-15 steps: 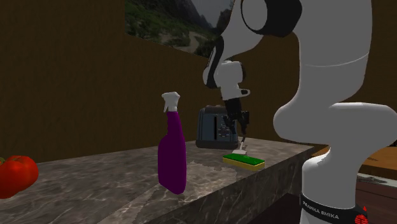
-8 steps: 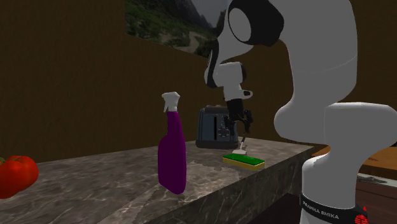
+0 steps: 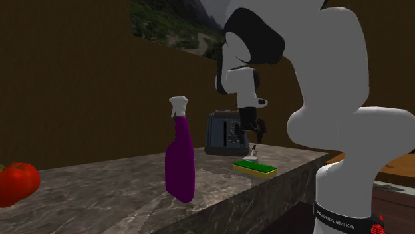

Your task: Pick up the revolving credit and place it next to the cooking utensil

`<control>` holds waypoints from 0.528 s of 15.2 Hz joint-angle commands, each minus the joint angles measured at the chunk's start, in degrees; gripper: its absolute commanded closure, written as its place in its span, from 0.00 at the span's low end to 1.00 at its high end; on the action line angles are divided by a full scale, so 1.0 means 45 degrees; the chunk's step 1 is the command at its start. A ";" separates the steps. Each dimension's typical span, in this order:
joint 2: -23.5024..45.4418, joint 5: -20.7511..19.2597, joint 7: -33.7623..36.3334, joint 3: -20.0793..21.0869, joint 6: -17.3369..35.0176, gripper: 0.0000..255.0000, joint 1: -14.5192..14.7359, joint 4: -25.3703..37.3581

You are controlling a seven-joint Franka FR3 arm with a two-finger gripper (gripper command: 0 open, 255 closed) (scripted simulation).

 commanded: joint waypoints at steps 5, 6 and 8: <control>-0.2109 0.1893 -0.1536 0.1372 0.1880 0.00 -0.1880 -0.0140; -0.2641 0.2291 -0.1839 0.1467 0.1472 0.00 -0.2168 -0.0080; -0.3695 0.3033 -0.2397 0.1594 0.0639 0.00 -0.2708 0.0033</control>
